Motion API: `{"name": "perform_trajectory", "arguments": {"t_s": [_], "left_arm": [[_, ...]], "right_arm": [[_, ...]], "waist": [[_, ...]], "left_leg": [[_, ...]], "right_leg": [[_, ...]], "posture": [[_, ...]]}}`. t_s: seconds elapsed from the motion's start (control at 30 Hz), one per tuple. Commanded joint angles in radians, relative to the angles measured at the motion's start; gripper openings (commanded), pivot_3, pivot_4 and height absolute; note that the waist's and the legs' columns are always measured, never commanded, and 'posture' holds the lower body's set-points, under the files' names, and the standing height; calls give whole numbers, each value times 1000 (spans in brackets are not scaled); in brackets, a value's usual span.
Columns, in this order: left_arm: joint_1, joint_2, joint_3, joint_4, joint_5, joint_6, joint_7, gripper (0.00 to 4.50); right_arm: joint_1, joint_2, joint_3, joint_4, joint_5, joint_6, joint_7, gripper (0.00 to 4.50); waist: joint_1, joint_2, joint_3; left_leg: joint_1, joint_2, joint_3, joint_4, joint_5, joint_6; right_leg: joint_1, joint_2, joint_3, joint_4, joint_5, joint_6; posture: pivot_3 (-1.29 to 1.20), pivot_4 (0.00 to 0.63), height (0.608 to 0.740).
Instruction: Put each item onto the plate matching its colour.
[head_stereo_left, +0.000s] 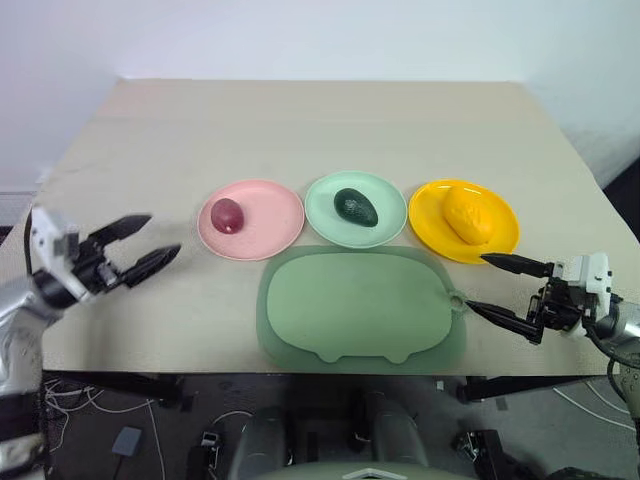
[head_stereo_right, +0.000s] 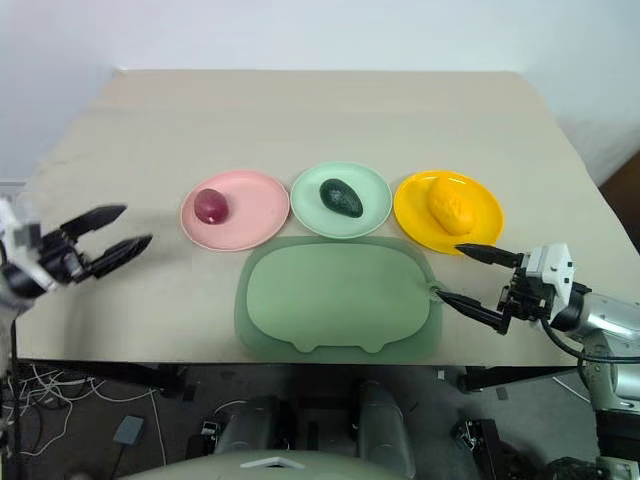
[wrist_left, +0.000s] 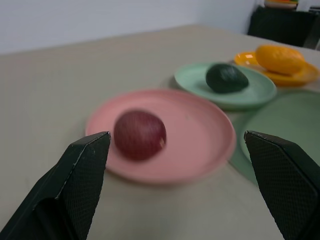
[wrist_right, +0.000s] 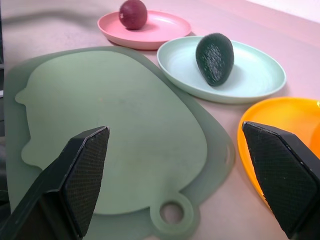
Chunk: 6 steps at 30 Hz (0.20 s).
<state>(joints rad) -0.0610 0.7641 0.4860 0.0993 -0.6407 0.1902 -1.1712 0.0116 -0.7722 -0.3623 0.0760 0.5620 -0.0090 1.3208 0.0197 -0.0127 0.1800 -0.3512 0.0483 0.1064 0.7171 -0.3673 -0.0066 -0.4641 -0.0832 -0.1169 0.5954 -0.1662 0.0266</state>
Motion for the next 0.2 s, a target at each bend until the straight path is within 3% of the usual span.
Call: {"name": "perform_trajectory", "arguments": {"t_s": [0.03, 0.2], "left_arm": [[23, -6, 54, -27, -11, -84, -33, 4491], [62, -70, 44, 129, 36, -263, -116, 4491]], "right_arm": [[-19, -24, -36, 40, 1, -32, 15, 4500], [-115, -76, -54, 187, -18, -62, 29, 4500]], "waist": [[4, 0, 0], [-7, 4, -1]], "left_leg": [[0, 0, 0, 0, 0, 0], [1, 0, 0, -1, 0, 1]], "right_leg": [[0, 0, 0, 0, 0, -1], [-1, 0, 1, 0, 0, 0]], "posture": [[0, 150, 733], [0, 150, 733]]}}
